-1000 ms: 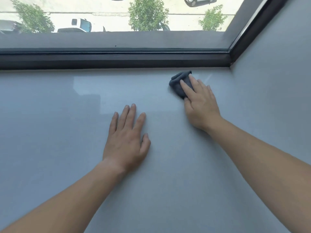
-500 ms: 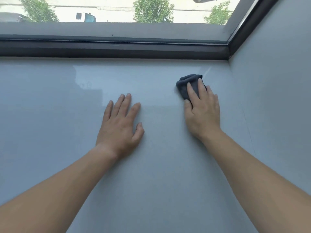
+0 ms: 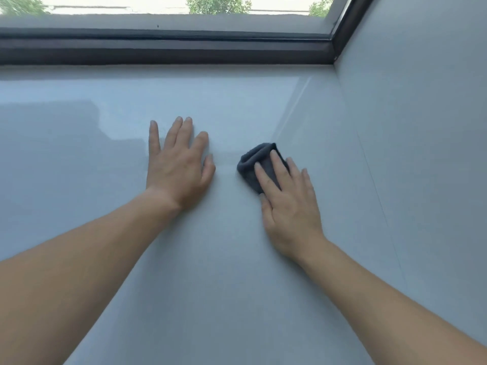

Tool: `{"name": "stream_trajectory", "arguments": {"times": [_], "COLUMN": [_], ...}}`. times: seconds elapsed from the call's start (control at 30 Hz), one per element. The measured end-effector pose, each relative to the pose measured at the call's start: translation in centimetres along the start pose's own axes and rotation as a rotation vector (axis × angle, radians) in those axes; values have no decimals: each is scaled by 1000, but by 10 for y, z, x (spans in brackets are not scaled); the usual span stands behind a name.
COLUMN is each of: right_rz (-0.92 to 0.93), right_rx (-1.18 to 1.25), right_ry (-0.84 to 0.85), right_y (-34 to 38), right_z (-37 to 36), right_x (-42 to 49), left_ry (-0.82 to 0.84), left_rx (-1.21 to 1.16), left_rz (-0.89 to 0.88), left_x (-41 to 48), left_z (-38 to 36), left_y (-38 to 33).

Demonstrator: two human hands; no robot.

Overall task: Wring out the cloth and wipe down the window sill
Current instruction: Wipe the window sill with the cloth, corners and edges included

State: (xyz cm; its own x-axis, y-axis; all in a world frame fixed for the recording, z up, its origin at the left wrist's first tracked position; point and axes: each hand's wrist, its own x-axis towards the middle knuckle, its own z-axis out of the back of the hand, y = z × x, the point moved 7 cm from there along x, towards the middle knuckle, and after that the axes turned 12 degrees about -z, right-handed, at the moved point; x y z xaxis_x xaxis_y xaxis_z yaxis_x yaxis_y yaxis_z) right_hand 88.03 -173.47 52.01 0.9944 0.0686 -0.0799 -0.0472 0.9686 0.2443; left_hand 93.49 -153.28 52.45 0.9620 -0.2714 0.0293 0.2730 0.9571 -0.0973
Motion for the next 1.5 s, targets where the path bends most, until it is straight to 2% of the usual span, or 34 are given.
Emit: {"name": "stream_trajectory", "arguments": {"times": [0.1, 0.27, 0.33, 0.4, 0.47, 0.5, 0.53, 0.6, 0.67, 0.73, 0.8, 0.87, 0.9, 0.97, 1.03, 1.07, 1.13, 1.2, 1.23, 1.27, 1.37, 1.4, 1.43, 1.5], "right_rz": [125, -217, -135, 46, 166, 164, 107, -122, -272, -173, 6, 79, 38, -163, -291, -269, -107, 27, 30, -31, -393, -441, -423, -270], "right_rx": [-28, -1, -20, -46, -70, -84, -88, -56, -50, -79, -83, -71, -68, -43, -51, -62, -55, -19, -16, -17, -12, -24, -39, -60], "right_ry": [80, -7, -4, 68, 121, 118, 99, 56, 10, 34, 109, 133, 126, 72, 6, 1, 37, 77, 76, 62, -48, -66, -67, -30], "right_y": [-11, -57, -40, -26, -36, -49, -64, -92, -90, -62, -47, -61, -74, -100, -98, -87, -65, -68, -79, -93, -133, -131, -122, -100], "right_z": [-4, 11, 6, -3, -3, -1, 3, 11, 11, 2, -4, 0, 3, 11, 12, 8, 1, 1, 4, 7, 18, 18, 17, 10], "right_x": [-38, -44, -78, -120, -143, -146, -145, -146, -163, -194, -220, -223, -220, -215, -223, -231, -251, -259, -257, -251, -228, -225, -223, -224], "left_ry": [53, 51, 77, 122, 162, 185, 208, 247, 272, 281, 275, 250, 235, 216, 222, 225, 229, 232, 227, 217, 154, 112, 70, 2], "left_rx": [13, -147, -169, -181, -171, -150, -126, -105, -107, -104, -116, -131, -141, -162, -166, -163, -159, -170, -177, -181, -165, -156, -155, -170], "left_rz": [22, -69, -109, -116, -103, -102, -104, -103, -93, -72, -55, -48, -49, -49, -51, -48, -39, -39, -40, -41, -54, -58, -59, -52], "left_x": [-12, -65, -86, -103, -115, -119, -121, -121, -119, -120, -123, -129, -134, -140, -144, -145, -144, -144, -144, -143, -136, -133, -129, -120], "left_z": [1, 10, 7, -1, -10, -13, -16, -19, -18, -16, -14, -12, -10, -10, -10, -9, -8, -7, -6, -5, 0, 2, 5, 8], "left_y": [-8, -57, -76, -86, -90, -90, -91, -91, -94, -96, -100, -105, -107, -110, -111, -112, -113, -114, -114, -112, -109, -108, -108, -108]}}
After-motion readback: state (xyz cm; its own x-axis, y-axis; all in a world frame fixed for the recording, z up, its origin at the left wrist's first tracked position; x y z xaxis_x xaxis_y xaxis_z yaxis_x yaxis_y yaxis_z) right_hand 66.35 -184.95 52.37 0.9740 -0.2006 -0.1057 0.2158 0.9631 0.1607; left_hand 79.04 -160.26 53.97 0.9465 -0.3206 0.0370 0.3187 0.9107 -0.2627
